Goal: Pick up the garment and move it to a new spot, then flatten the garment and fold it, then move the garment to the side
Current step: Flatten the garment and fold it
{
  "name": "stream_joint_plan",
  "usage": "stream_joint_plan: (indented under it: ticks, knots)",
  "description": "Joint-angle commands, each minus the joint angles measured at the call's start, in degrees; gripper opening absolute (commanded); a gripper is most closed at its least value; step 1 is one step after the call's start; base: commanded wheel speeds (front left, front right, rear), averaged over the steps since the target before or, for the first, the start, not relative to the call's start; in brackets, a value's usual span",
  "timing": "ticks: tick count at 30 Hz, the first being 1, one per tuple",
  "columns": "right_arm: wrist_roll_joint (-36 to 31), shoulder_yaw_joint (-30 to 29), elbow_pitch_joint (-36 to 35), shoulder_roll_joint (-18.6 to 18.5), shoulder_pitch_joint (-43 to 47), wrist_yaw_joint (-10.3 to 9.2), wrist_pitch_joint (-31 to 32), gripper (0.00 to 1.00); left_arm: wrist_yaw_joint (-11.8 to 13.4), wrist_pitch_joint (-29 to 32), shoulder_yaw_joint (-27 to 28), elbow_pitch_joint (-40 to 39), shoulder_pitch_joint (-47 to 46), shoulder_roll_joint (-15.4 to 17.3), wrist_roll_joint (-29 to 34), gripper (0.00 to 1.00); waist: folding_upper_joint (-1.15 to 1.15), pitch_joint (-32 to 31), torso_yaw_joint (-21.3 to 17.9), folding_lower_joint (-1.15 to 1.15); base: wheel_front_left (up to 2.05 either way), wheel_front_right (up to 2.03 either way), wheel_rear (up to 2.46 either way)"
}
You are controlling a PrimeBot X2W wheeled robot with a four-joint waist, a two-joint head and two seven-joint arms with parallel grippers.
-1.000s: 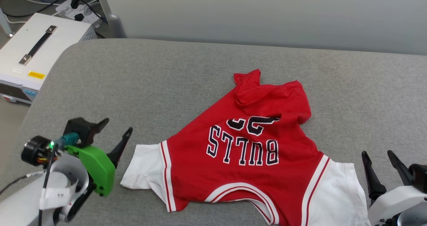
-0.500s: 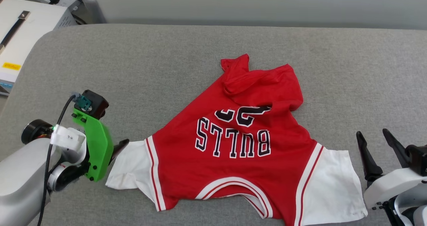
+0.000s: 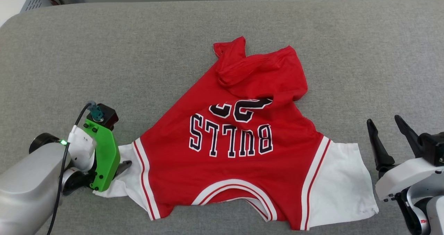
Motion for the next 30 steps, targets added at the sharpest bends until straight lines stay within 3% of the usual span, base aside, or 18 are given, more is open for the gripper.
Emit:
stream_joint_plan:
  ticks: [1,3,4,5,10,15,21,26,30]
  knots:
    - [-0.1,0.1,0.3,-0.2,-1.1,-0.04,-0.6,1.0,0.0,-0.2,-1.8,2.3,1.4,-2.4,-0.1,1.0,-0.01,0.7,-0.6,0.0,0.0,0.0,0.0]
    - [-0.1,0.1,0.7,-0.2,-1.2,-0.04,-0.8,1.0,-0.2,-1.1,-2.1,3.9,1.6,-3.3,-0.4,1.0,-0.01,0.6,-0.5,0.0,0.0,0.0,0.0]
    - [-0.1,0.0,0.9,-0.2,-1.2,-0.04,-0.9,1.0,-0.3,-1.7,-2.3,4.4,1.6,-3.5,-0.4,0.44,-0.01,0.4,-0.4,0.0,0.0,0.0,0.0]
    - [-0.1,-0.1,1.1,-0.2,-1.2,-0.04,-1.0,1.0,-0.4,-3.1,-2.4,4.8,1.5,-3.8,-0.2,0.0,-0.01,0.1,-0.3,0.0,0.0,0.0,0.0]
    - [0.0,0.1,2.1,0.0,-0.7,-0.04,-1.7,1.0,-0.5,-11.4,-2.0,5.4,0.7,-3.4,1.7,0.0,-0.01,-2.1,0.2,0.0,0.0,0.0,0.0]
    - [0.2,-0.4,3.2,0.3,0.9,-0.04,-2.3,1.0,0.3,-21.1,0.0,1.8,0.6,-0.9,4.2,0.0,-0.01,-5.2,1.2,0.0,0.0,0.0,0.0]
    - [0.5,-1.8,3.3,1.2,4.1,-0.04,-3.1,1.0,6.5,-27.0,1.7,-10.5,4.5,4.4,5.6,0.0,-0.01,-7.8,3.1,0.0,0.0,0.0,0.0]
    - [0.5,-2.4,2.9,2.0,5.5,-0.04,-3.2,1.0,12.4,-26.7,1.4,-22.1,9.0,8.9,5.9,0.0,-0.01,-8.5,4.4,0.0,0.0,0.0,0.0]
    - [0.5,-2.1,2.8,2.3,5.0,-0.04,-3.0,1.0,15.3,-26.0,1.4,-27.2,10.1,11.2,6.4,0.0,-0.01,-8.4,4.5,0.0,0.0,0.0,0.0]
